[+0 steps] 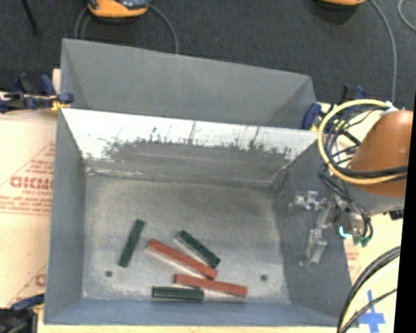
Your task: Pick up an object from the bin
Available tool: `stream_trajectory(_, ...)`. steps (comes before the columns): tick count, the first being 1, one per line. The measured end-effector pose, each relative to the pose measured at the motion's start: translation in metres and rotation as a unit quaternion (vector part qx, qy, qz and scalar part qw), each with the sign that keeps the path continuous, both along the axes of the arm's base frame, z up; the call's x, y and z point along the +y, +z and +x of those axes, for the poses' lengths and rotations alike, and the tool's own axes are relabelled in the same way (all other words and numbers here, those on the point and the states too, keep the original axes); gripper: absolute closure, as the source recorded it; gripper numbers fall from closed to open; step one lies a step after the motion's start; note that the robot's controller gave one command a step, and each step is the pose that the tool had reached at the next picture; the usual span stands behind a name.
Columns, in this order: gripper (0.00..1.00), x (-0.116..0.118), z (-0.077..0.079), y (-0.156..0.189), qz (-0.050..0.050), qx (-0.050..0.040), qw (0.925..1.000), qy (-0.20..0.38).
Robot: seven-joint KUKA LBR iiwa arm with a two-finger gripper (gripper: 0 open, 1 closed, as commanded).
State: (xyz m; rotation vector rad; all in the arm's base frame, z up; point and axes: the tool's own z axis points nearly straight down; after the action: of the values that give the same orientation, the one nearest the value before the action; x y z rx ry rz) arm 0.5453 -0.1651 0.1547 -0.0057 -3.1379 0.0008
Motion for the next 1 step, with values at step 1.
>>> stream_trajectory(1,0.00,0.0005,0.0019,0.0047,-0.001,-0.0038,1.0000,0.002)
